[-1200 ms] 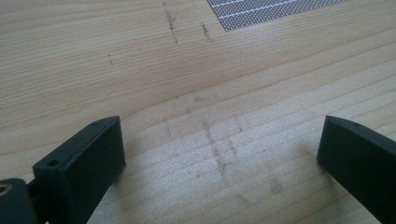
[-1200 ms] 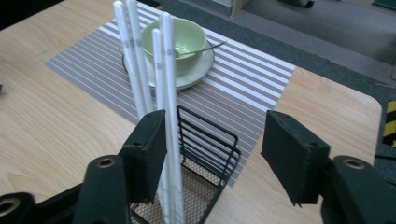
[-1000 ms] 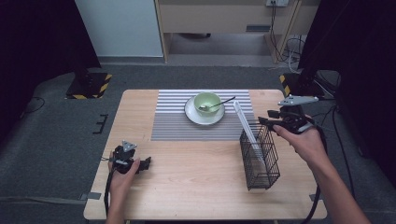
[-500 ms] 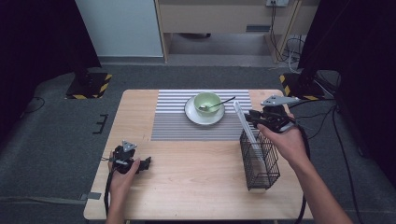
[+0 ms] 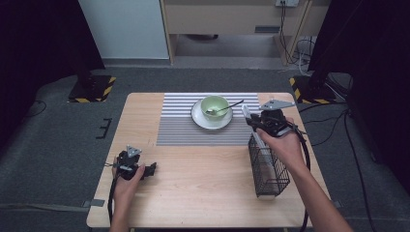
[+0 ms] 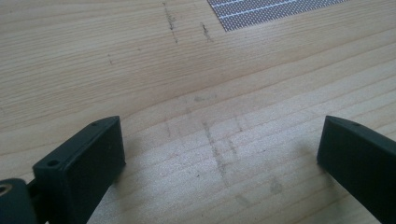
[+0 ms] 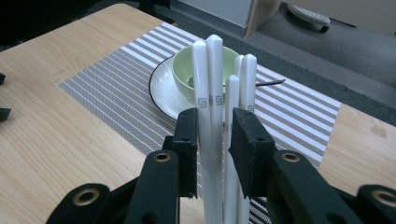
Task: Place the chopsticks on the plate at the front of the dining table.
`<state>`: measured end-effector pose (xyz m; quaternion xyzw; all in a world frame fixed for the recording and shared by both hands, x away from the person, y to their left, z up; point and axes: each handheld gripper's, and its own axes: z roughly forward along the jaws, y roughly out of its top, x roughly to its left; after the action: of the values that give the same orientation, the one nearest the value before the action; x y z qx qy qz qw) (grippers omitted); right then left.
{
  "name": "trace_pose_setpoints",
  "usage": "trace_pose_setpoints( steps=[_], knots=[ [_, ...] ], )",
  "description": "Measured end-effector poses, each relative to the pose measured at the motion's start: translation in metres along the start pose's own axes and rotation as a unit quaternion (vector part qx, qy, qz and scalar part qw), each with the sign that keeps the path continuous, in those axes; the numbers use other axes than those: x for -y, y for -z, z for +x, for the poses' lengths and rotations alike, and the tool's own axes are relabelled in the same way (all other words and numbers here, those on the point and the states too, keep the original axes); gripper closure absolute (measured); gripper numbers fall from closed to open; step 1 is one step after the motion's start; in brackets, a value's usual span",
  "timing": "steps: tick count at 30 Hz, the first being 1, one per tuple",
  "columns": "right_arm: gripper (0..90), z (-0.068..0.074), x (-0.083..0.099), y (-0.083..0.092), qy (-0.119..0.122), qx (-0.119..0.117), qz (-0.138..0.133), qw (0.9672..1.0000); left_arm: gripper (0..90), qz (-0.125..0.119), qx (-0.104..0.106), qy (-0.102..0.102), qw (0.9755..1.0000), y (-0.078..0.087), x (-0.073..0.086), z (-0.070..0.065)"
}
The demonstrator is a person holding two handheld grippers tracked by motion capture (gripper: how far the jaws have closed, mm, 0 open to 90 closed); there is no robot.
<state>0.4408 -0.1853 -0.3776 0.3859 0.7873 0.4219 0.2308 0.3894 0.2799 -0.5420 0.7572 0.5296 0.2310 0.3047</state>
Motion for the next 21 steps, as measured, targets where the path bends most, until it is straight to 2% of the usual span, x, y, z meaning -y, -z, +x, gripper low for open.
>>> trace_pose_setpoints(
  steps=[8, 15, 21],
  knots=[
    [69.8, 0.0023, 0.0002, -0.0058, 0.003, 0.005, 0.005, 1.0000, 0.0, 0.000, 0.000, 0.000, 1.0000, 0.0000, 0.0000, 0.0000],
    [74.5, 0.0021, 0.0010, -0.0085, 0.007, 0.015, 0.010, 0.9998, 0.0, 0.000, 0.000, 0.000, 1.0000, 0.0000, 0.0000, 0.0000],
    [78.7, 0.0010, 0.0012, -0.0087, 0.008, 0.013, 0.008, 0.9999, 0.0, 0.000, 0.000, 0.000, 1.0000, 0.0000, 0.0000, 0.0000]
  ],
)
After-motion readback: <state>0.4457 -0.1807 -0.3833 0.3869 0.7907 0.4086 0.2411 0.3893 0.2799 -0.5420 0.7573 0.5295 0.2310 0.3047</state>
